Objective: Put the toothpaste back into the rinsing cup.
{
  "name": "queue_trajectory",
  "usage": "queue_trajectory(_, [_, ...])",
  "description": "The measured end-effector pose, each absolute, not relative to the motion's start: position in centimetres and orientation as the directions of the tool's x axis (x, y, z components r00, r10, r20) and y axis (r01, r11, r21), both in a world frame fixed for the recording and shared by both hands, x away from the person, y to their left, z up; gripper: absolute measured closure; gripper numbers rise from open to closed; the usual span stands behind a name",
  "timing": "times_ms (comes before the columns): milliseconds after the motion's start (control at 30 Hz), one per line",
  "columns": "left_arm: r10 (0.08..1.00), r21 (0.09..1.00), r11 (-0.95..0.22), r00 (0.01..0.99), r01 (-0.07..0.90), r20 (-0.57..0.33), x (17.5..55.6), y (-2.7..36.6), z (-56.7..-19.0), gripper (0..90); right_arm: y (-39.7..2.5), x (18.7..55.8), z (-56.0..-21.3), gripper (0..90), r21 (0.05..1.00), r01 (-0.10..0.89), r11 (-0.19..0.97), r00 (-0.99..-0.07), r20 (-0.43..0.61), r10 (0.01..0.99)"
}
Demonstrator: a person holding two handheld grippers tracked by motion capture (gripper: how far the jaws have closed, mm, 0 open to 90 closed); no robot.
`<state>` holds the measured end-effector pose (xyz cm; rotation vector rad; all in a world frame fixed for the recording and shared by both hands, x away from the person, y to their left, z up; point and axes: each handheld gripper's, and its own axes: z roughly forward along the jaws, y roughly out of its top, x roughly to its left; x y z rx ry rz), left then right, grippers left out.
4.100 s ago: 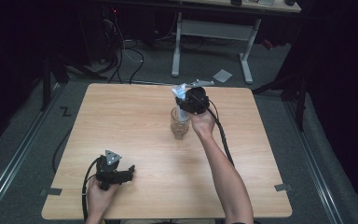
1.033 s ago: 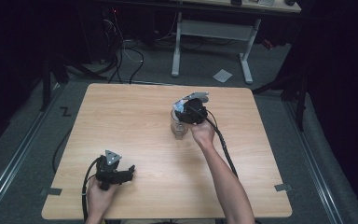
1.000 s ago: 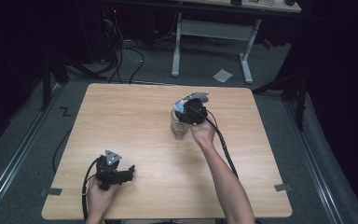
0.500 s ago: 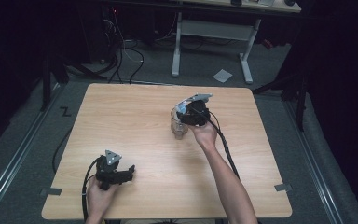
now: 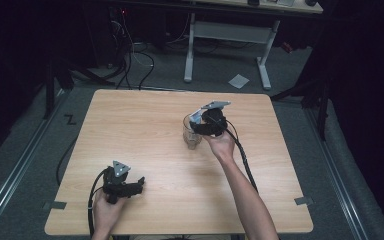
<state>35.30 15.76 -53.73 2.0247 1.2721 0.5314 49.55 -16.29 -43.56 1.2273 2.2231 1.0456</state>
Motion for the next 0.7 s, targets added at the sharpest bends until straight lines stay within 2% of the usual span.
queue_trajectory(200, [0.898, 0.727, -0.292, 0.439, 0.621, -0.014, 35.30, 15.76, -53.73, 14.3, -16.15, 49.43, -43.59, 37.3, 0.760, 0.552, 0.342, -0.538, 0.012, 0.843])
queue_trajectory(700, [0.898, 0.728, -0.291, 0.439, 0.621, -0.015, 35.30, 15.75, -53.73, 14.3, -15.93, 48.74, -43.09, 35.3, 0.770, 0.532, 0.353, -0.558, 0.006, 0.829])
